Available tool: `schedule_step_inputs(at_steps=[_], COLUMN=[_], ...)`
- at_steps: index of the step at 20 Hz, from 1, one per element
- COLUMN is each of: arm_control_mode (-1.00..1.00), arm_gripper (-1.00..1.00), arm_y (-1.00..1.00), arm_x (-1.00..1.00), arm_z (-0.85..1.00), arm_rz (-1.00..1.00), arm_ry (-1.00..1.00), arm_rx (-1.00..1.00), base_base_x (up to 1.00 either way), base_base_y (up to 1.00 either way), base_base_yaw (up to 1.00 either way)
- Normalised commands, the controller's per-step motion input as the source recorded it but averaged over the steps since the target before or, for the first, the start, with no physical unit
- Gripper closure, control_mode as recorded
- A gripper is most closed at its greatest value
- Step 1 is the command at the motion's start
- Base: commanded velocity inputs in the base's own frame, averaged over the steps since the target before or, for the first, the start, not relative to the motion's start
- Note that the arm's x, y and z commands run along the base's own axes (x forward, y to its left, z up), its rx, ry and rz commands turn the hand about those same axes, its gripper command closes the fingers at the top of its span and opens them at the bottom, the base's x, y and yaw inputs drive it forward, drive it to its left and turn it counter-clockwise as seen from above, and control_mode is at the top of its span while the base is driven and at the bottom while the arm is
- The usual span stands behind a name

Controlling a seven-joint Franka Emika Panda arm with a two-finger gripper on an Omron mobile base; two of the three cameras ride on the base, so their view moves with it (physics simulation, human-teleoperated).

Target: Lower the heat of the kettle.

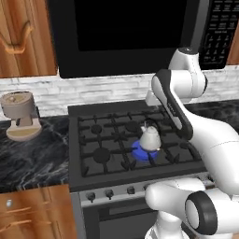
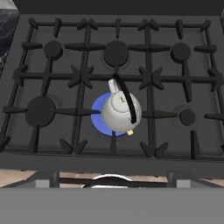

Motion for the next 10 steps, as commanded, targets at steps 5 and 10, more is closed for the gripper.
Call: schedule_step_inputs(at_steps=[5, 10], arm_control_mode=[1.00, 1.00], arm_gripper=[-1.00, -1.00], arm_y=[0.00, 0.00], arm_x=[0.00, 0.00], arm_z=[0.00, 0.00], arm_rz=[0.00, 0.00], arm_ry=[0.00, 0.00], arm_rx=[0.00, 0.00], base_base_x=[-0.05, 0.00], base_base_y=[0.74, 0.80], base_base_yaw=[0.00, 0.00])
